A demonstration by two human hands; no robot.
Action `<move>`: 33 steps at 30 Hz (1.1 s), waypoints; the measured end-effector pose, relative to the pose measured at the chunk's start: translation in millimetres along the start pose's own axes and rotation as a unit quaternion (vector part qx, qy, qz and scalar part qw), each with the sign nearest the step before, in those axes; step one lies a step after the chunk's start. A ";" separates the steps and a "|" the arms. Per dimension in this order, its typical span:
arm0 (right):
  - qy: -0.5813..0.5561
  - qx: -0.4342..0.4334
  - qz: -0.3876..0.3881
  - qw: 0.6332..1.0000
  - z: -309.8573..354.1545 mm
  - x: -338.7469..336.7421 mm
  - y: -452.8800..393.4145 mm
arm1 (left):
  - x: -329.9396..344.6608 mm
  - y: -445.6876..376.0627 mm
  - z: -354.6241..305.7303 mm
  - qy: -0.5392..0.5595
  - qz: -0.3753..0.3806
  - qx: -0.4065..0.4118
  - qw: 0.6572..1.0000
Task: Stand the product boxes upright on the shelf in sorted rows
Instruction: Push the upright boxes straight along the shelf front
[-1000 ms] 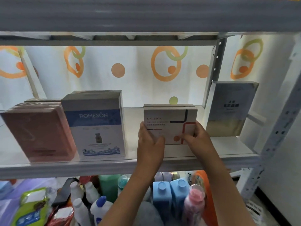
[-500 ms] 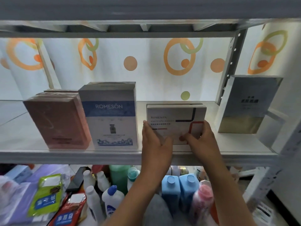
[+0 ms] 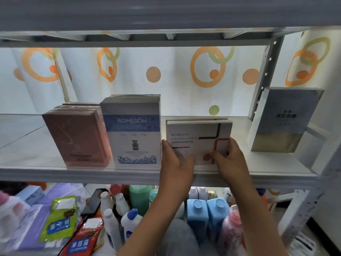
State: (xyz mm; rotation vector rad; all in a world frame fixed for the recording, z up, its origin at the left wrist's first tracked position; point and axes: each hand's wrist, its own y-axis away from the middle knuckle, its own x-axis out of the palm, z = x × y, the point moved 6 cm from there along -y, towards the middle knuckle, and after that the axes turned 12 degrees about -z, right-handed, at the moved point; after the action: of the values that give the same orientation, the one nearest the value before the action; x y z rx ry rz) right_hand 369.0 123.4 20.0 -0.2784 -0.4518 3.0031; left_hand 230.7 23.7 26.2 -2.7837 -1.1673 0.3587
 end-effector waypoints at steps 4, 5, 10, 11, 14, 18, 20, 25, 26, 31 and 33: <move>0.000 -0.001 -0.006 1.000 -0.6 0.2 -0.1 | -2.4 18.5 -2.9 -0.026 0.010 0.037 0.999; 0.000 -0.002 -0.009 1.000 -0.7 0.4 0.1 | -2.6 23.5 -3.5 -0.038 0.012 0.055 0.998; 0.005 -0.017 -0.018 1.000 0.5 2.0 3.1 | 0.2 33.3 -0.1 -0.061 0.029 0.075 0.995; 0.010 -0.017 -0.019 1.000 0.7 2.6 4.3 | 0.2 32.3 1.2 -0.067 0.027 0.078 0.994; 0.014 -0.021 -0.023 0.999 0.8 1.4 5.1 | -0.3 32.1 3.1 -0.083 0.023 0.082 0.993; 0.012 -0.019 -0.019 1.000 0.7 -0.6 4.0 | 3.3 36.8 0.5 -0.105 0.042 0.111 0.987; 0.006 -0.016 -0.016 1.000 0.5 0.1 4.2 | 5.9 37.5 -0.7 -0.111 0.050 0.124 0.985; 0.018 -0.010 -0.011 1.000 -1.2 -0.8 4.0 | 13.9 37.7 -5.9 -0.123 0.057 0.157 0.978; 0.019 -0.007 -0.007 1.000 -2.0 -0.8 4.5 | 15.5 38.2 -6.7 -0.127 0.055 0.164 0.977; -0.012 0.017 -0.042 0.999 -2.5 -22.8 1.3 | 36.3 40.4 -22.2 -0.130 0.053 0.208 0.968; -0.035 0.020 -0.084 0.996 -4.5 -45.1 -1.4 | 51.1 44.9 -32.9 -0.107 0.065 0.227 0.966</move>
State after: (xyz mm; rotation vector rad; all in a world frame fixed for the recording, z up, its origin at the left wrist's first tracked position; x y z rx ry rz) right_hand 414.1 120.7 23.7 -0.1250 -0.3992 2.8603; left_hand 304.7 28.6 40.8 -2.4603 -0.8070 0.8393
